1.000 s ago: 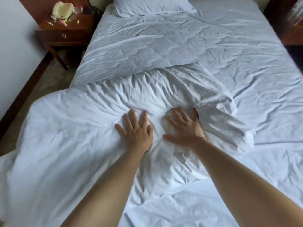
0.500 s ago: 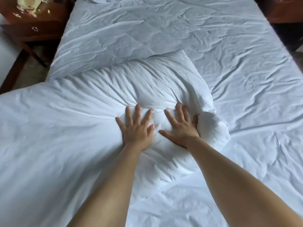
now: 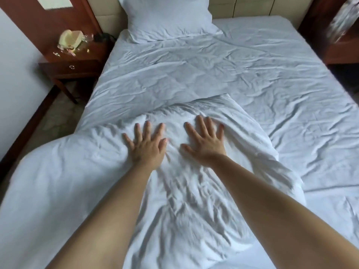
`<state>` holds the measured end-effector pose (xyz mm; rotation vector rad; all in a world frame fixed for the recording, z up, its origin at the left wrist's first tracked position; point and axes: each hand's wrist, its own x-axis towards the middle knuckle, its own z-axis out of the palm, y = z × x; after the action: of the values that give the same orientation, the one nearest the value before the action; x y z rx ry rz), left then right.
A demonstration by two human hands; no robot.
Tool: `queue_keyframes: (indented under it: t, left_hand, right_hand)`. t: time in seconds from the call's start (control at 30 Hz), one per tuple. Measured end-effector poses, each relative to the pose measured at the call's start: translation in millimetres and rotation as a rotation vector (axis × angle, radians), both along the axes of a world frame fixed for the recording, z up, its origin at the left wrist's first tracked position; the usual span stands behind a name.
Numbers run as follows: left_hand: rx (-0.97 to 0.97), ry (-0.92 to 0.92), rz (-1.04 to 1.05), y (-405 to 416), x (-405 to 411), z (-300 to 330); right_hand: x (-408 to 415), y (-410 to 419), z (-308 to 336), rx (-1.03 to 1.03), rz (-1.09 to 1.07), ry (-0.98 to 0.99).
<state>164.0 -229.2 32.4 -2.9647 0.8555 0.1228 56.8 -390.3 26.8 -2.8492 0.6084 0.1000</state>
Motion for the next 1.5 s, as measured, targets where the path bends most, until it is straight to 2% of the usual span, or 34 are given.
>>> queue_keyframes:
  t: [0.2, 0.33, 0.5, 0.67, 0.83, 1.03, 1.33, 1.5]
  left_hand:
    - [-0.007, 0.055, 0.058, 8, 23, -41]
    - [-0.04, 0.076, 0.052, 5, 27, -73]
    - [0.018, 0.143, 0.042, 3, 35, -86]
    - [0.057, 0.163, -0.005, 8, 33, -65]
    - [0.138, 0.098, -0.066, 55, 0, -28]
    - [0.257, 0.081, -0.003, 127, -24, 11]
    - [0.251, 0.145, 0.05, 204, -11, 39]
    - [0.205, 0.144, -0.008, 243, 13, 36]
  right_hand:
    - [32, 0, -22, 0.012, -0.035, 0.059]
    - [41, 4, -52, -0.001, -0.046, 0.177]
    - [47, 5, -72, -0.056, -0.053, 0.195]
    - [41, 11, -61, -0.062, -0.072, 0.23]
    - [6, 54, -33, 0.118, -0.14, 0.176]
    - [-35, 132, -4, 0.232, -0.076, 0.153]
    - [-34, 229, 12, 0.282, 0.009, 0.068]
    - [-8, 282, 15, 0.269, -0.005, 0.047]
